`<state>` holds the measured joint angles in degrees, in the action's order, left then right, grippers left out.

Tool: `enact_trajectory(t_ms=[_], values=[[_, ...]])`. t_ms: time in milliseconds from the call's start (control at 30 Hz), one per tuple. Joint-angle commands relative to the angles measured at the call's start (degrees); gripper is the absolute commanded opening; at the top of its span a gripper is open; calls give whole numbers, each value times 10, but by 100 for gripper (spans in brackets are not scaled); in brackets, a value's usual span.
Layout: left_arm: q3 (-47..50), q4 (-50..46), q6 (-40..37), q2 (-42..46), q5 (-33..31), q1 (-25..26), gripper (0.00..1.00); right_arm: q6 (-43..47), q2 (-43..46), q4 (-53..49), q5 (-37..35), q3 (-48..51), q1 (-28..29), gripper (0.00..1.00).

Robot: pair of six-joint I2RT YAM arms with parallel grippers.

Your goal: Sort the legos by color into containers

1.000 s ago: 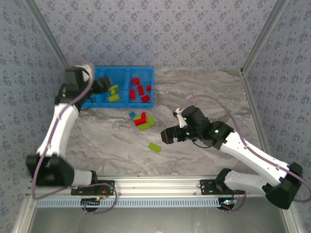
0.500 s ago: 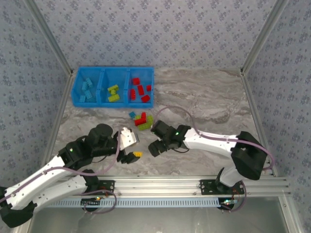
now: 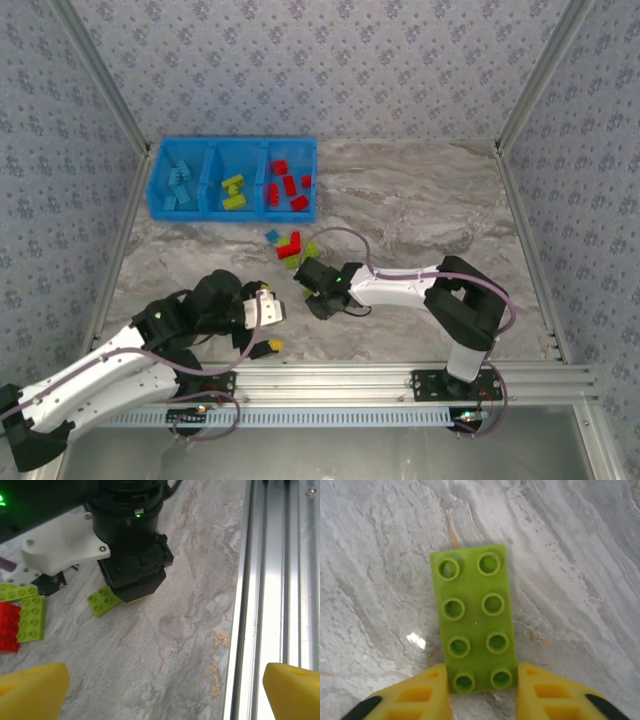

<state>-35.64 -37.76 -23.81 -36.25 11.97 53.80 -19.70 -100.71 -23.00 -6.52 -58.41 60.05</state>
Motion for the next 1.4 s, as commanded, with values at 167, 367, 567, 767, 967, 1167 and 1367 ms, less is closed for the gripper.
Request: enact_trajectory(t_ms=[167, 367, 567, 767, 967, 1167, 1367], values=[[7, 29, -2, 61, -83, 5, 99, 7, 89, 38, 2, -10, -6, 23], [-8, 67, 72, 122, -215, 4, 99, 9, 110, 78, 10, -65, -27, 20], [-17, 94, 178, 188, -381, -66, 99, 18, 12, 138, 28, -212, -62, 21], [-24, 65, 168, 161, -447, -116, 99, 75, -173, 106, 11, -441, -96, 21], [-23, 63, 163, 130, -417, -145, 99, 104, -358, -22, 12, -733, -122, 24], [-20, 62, 155, 118, -394, -150, 99, 111, -536, -199, 51, -1057, -137, 44], [-19, 59, 149, 114, -394, -150, 99, 107, -604, -313, 69, -1234, -145, 45]])
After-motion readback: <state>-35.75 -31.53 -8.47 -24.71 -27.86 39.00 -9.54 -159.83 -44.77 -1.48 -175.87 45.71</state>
